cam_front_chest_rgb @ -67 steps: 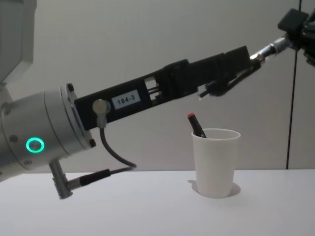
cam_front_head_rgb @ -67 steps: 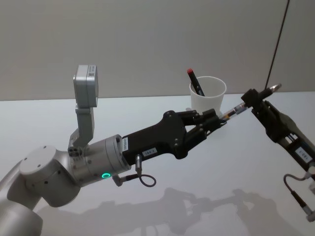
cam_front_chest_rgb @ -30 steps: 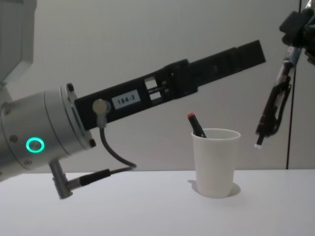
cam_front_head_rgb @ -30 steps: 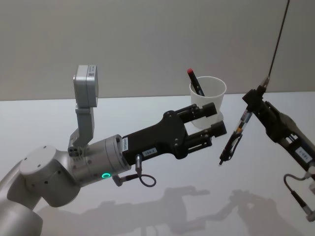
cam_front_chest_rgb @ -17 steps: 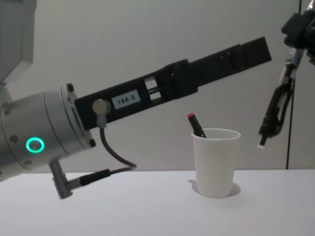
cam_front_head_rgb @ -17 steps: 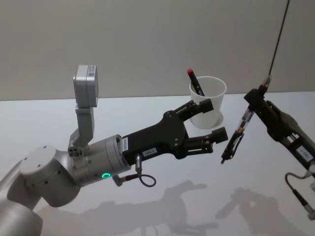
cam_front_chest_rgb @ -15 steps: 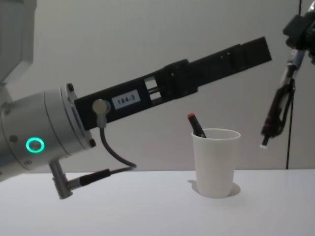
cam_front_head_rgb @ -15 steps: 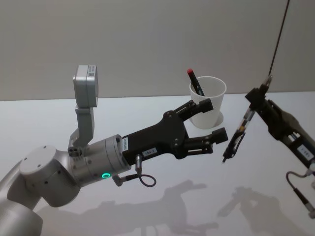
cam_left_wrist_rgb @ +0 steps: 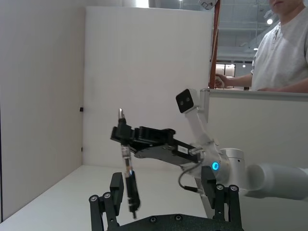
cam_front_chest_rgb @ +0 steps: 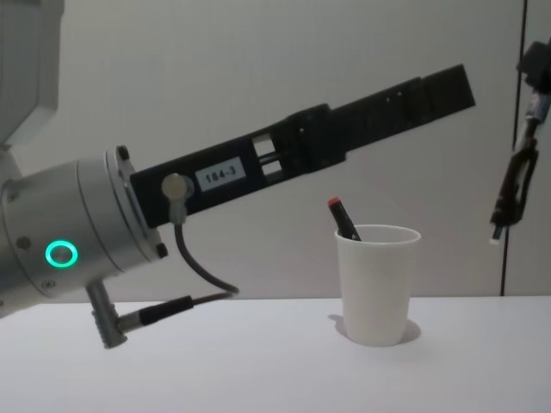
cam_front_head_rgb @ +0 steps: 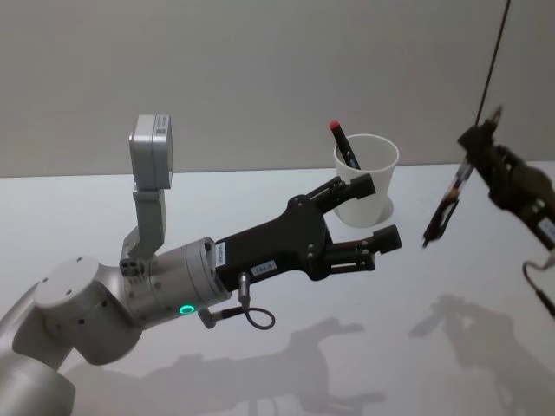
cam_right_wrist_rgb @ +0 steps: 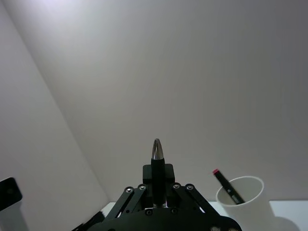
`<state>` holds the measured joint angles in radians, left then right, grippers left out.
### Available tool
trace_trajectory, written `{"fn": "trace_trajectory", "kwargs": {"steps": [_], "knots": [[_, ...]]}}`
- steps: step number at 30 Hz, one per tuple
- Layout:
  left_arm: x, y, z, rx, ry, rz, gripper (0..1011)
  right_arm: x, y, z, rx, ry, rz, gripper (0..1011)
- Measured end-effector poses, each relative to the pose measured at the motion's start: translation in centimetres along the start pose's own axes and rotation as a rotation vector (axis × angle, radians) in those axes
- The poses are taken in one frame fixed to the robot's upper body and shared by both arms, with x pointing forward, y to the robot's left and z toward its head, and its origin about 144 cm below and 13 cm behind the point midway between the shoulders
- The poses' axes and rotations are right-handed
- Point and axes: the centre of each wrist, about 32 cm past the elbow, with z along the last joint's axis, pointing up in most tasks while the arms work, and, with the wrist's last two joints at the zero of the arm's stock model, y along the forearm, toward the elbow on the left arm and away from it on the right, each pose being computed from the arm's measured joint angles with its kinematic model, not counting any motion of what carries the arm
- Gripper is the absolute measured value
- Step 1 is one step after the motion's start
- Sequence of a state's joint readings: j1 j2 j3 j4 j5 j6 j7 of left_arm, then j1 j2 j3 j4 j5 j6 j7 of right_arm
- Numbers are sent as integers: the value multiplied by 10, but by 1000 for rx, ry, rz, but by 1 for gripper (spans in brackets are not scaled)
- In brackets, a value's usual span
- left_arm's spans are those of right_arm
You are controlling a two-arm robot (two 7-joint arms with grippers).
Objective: Place the pen into the pen holder.
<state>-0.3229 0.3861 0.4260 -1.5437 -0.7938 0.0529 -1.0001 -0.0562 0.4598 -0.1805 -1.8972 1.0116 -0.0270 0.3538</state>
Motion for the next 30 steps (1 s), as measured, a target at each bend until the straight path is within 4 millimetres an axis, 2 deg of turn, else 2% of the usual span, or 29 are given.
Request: {"fn": "trace_trajectory", "kwargs": {"steps": [9,17,30], "knots": [[0,0,0,0,0,0,1001,22,22,12,25,-114,-8,125],[0,0,0,0,0,0,1001,44,52,22,51,-223,6,125],[0,0,0,0,0,0,1001,72,98,20,57,-353,42,125]]}}
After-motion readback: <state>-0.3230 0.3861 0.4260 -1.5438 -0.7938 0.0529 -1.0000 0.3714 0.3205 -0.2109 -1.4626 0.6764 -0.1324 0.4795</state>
